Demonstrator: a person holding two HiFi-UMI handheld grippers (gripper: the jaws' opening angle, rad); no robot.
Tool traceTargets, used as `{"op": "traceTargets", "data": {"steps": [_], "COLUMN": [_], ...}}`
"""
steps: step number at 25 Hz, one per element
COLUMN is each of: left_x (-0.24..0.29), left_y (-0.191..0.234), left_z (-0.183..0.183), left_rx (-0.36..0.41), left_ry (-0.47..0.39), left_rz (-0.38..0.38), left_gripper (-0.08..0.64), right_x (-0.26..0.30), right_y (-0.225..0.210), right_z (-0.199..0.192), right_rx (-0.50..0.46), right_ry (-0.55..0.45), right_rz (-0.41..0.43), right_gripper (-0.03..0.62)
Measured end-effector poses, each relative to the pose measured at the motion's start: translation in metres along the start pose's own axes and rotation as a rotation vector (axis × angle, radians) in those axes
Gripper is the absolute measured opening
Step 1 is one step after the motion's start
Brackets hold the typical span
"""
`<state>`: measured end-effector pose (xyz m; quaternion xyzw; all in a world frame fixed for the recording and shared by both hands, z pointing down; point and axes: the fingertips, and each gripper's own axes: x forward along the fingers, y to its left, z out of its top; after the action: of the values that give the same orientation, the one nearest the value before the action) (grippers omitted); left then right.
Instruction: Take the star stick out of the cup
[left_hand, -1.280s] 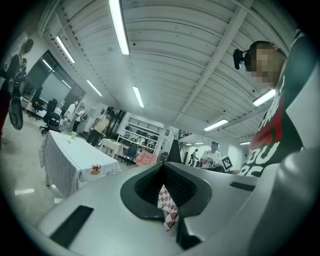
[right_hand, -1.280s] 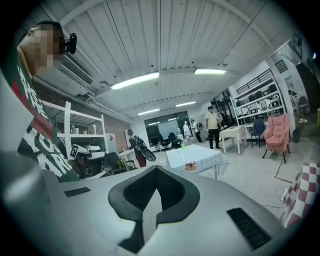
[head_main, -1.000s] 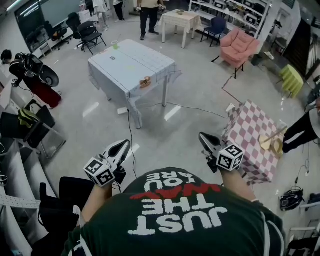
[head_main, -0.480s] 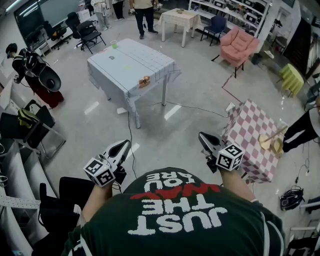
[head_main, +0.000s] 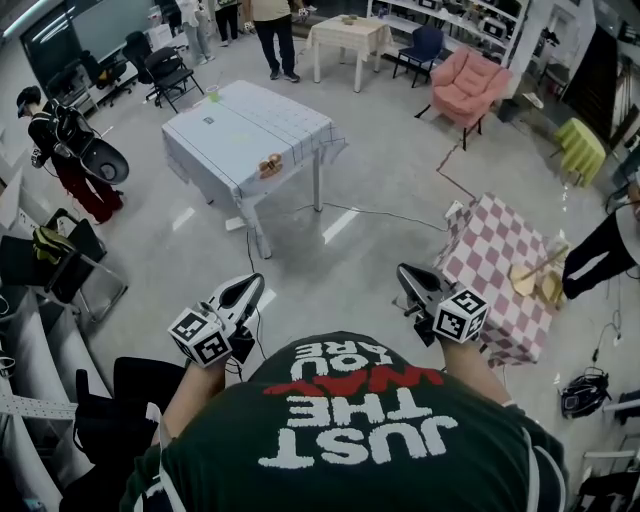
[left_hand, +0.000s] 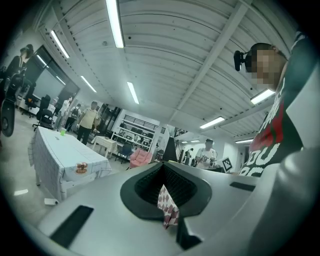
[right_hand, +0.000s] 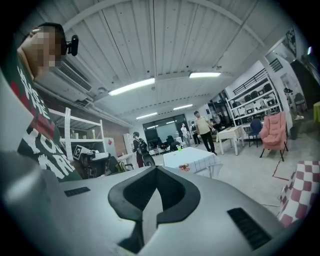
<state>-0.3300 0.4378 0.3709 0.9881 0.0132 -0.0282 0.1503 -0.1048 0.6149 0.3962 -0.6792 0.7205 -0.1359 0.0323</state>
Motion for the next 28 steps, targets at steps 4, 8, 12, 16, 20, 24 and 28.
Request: {"op": "traceTargets", "data": {"steps": [4, 8, 12, 16, 20, 24, 28], "left_x": [0.038, 0.074, 0.106, 0.123, 0.132, 0.140, 0.151], "left_y": [-0.025, -0.048, -0.065, -0.066, -0.051, -0.022, 0.027], "left_z": [-0.006, -0.010, -0.014, -0.021, -0.019, -0.017, -0.017], "left_rx": [0.002, -0.016, 0.000, -0.003, -0.006, -0.029, -0.043], "left_ry": [-0.008, -0.021, -0.009, 0.014, 0.015, -0.004, -0.027], "left_rz": [-0.014, -0.011, -0.032, -0.037, -0.028, -0.008, -0.028], "left_gripper": [0.008, 0.008, 0.008, 0.008, 0.008, 0.008, 0.008], "right_x": [-0.035, -0.071, -0.094, -0.097, -0.080, -0.051, -0.004], "right_y": [-0.025, -0.051, -0.075, -0.092, -0.102, -0.113, -0.132], "right_z": [0.002, 0.001, -0.002, -0.003, 0.002, 0.007, 0.012], "right_rx": [-0.008, -0.007, -0.009, 0.011, 0.004, -0.012, -0.027], "right_ry": [0.000, 0.004, 0.007, 0.003, 0.014, 0.029, 0.051], "right_rz": [0.001, 0.001, -0.005, -0.007, 0.001, 0.010, 0.005], "right_gripper": [0.032, 0.032, 0.032, 0.032, 0.032, 0.032, 0.032]}}
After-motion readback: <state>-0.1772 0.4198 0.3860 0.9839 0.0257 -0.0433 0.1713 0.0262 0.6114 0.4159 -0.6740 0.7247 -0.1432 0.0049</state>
